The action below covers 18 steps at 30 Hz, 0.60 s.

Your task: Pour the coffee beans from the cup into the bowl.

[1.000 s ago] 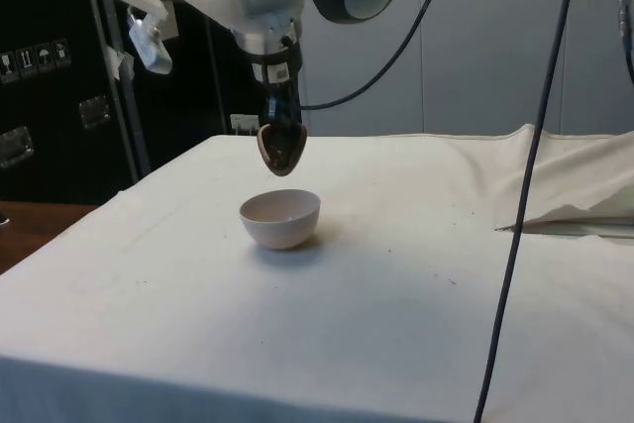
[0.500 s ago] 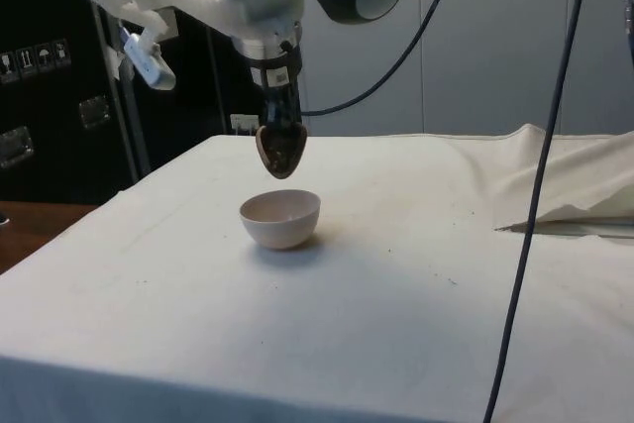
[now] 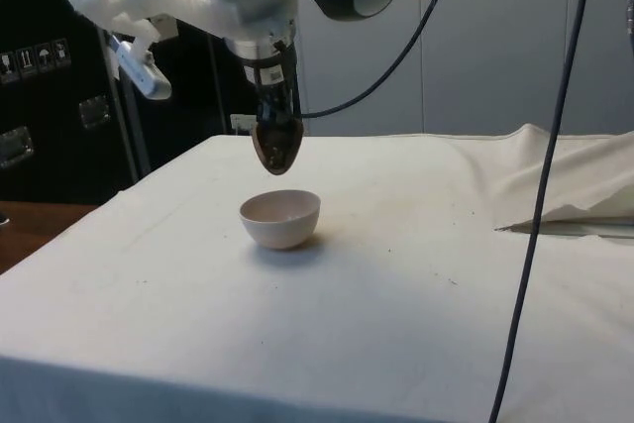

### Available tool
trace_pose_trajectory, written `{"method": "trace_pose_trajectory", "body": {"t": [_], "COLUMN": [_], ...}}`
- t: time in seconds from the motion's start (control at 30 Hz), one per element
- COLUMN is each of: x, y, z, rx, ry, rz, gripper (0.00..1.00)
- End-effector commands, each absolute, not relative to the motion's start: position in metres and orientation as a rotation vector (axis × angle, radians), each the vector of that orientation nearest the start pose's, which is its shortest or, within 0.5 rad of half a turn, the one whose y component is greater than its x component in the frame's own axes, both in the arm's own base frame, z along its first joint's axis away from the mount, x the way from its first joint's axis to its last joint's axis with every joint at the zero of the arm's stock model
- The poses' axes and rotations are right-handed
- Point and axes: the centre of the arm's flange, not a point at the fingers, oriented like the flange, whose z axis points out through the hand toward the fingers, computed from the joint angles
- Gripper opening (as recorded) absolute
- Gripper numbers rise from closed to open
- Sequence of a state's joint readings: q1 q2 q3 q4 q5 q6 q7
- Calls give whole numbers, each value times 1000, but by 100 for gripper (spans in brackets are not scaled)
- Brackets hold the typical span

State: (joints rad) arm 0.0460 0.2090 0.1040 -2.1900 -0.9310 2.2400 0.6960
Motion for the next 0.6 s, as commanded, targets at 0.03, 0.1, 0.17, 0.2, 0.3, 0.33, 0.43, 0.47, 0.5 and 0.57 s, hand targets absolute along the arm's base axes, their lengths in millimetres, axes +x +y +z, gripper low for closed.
{"method": "trace_pose_trajectory", "body": {"t": [0.03,0.1,0.17,0.2,0.3,0.33,0.43,0.47,0.5,0.57], "x": [543,541,540,540,538,539,536,535,535,533], "y": [59,66,69,70,75,73,81,82,83,85], "z": [287,292,293,295,297,294,297,297,297,295], "rx": [2476,2447,2438,2433,2415,2427,2393,2387,2381,2361], "ry": [137,132,128,126,122,124,116,113,112,104], "rz": [185,203,206,210,218,207,232,236,240,255], "gripper": [0,0,0,0,0,0,0,0,0,0]}}
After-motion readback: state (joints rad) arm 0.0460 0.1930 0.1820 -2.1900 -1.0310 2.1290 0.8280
